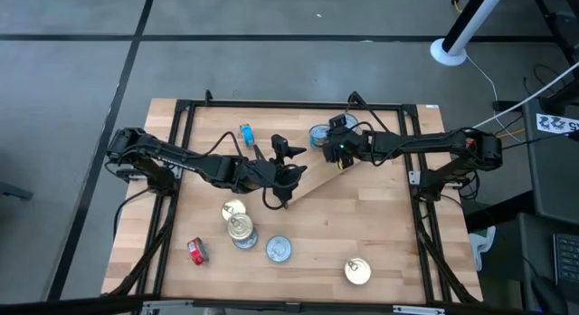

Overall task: Stack canned seafood by type on shelf
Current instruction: Stack the light blue tuna can on top of the light blue tuna can on the shelf

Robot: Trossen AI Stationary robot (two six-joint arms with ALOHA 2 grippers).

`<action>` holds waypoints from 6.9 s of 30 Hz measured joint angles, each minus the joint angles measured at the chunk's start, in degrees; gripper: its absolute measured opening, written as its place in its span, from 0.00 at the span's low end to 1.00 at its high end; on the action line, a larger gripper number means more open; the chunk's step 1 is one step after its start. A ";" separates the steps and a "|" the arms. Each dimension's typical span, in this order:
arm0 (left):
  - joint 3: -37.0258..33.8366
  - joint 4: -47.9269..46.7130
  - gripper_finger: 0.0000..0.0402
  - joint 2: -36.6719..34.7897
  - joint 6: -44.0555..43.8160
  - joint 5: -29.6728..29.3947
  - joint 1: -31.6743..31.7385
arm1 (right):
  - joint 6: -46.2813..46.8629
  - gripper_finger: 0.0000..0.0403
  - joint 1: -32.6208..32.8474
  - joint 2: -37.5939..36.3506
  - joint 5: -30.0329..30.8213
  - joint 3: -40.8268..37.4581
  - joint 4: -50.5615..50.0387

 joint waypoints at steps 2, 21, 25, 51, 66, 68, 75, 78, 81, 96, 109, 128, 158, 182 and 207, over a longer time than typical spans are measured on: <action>0.00 0.00 0.66 0.00 -0.25 0.00 0.00 | 0.55 0.52 0.00 0.00 0.15 0.00 -0.06; 0.00 0.00 0.66 0.00 -2.91 0.02 0.00 | 4.32 0.52 -3.85 0.00 -5.97 0.02 -2.01; 0.00 0.00 0.66 0.00 -2.91 0.02 -0.01 | 4.28 0.52 -3.75 -0.01 -6.84 0.02 -1.81; 0.02 -0.04 0.66 -8.95 -33.11 -3.26 0.31 | 7.25 0.52 -3.67 -0.01 -4.31 0.02 -2.03; 0.02 -22.92 0.66 -17.11 -68.46 -7.60 7.26 | 7.27 0.52 -3.67 -0.02 -4.39 0.02 -2.07; 0.02 -26.33 0.66 -17.53 -70.41 -5.95 7.24 | 7.27 0.52 -3.67 -0.02 -4.39 0.02 -2.06; 0.02 -38.37 0.66 -18.78 -74.92 7.92 5.71 | 7.27 0.52 -3.67 -0.02 -4.39 0.04 -2.06; 0.02 -43.87 0.66 -18.36 -72.32 13.08 4.28 | 7.27 0.52 -3.67 -0.02 -4.46 0.04 -2.06; 0.00 -47.62 0.66 -17.97 -71.37 17.47 2.48 | 7.27 0.52 -3.67 -0.02 -4.44 0.04 -2.07; 0.00 -52.02 0.66 -17.57 -90.68 28.70 -6.93 | 8.78 0.52 -3.67 -0.02 -3.76 0.04 -2.12; 0.00 -48.77 0.66 -11.55 -88.78 28.28 -13.71 | 8.73 0.52 1.49 -0.05 3.19 2.38 -3.58; 0.00 -24.07 0.66 6.19 -64.70 28.13 -21.98 | 24.33 0.52 17.79 -0.11 4.58 15.75 -22.69; 0.00 -17.60 0.66 18.21 -51.50 17.93 -27.78 | 46.72 0.52 42.01 0.17 -19.48 17.44 -19.37; -0.02 -17.42 0.54 22.03 -49.58 11.87 -29.32 | 44.22 0.52 43.91 11.75 -17.43 17.38 -11.05; -0.02 -20.24 0.31 22.01 -48.49 12.35 -29.11 | 35.47 0.52 43.78 15.25 -9.12 17.38 -4.95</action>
